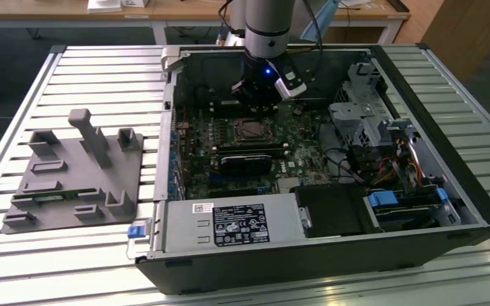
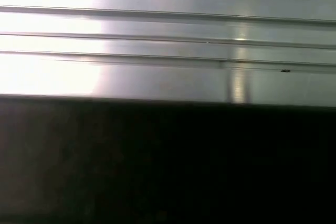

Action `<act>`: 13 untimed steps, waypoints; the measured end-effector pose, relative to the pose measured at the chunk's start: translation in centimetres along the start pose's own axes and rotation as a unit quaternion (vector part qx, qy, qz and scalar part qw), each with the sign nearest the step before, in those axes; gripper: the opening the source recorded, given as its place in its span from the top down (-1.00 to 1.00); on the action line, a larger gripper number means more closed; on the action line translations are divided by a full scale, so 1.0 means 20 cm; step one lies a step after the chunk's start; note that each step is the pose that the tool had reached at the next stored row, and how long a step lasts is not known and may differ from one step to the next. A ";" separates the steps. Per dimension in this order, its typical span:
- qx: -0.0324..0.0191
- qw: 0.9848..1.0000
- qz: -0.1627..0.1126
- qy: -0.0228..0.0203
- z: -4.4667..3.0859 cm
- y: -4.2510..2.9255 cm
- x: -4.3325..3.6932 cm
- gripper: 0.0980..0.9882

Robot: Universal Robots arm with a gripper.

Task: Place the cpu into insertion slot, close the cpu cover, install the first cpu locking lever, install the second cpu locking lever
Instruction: 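Install the first cpu locking lever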

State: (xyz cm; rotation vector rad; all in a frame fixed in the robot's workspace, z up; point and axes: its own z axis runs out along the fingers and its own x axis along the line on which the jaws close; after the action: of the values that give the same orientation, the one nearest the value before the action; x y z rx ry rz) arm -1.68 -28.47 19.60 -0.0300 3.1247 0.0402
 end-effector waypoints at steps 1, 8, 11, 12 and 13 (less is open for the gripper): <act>0.000 1.000 0.000 0.000 0.003 0.000 -0.001 0.98; 0.000 1.000 0.000 0.001 0.001 0.005 -0.003 0.98; -0.001 1.000 0.000 0.000 -0.023 0.009 -0.005 0.98; -0.001 1.000 0.000 0.000 -0.038 0.009 -0.005 0.98; -0.001 1.000 0.000 0.000 -0.051 0.009 -0.005 0.98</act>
State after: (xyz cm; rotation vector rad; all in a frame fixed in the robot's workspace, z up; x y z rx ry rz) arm -1.60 -28.32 20.63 -0.0300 3.1246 0.0422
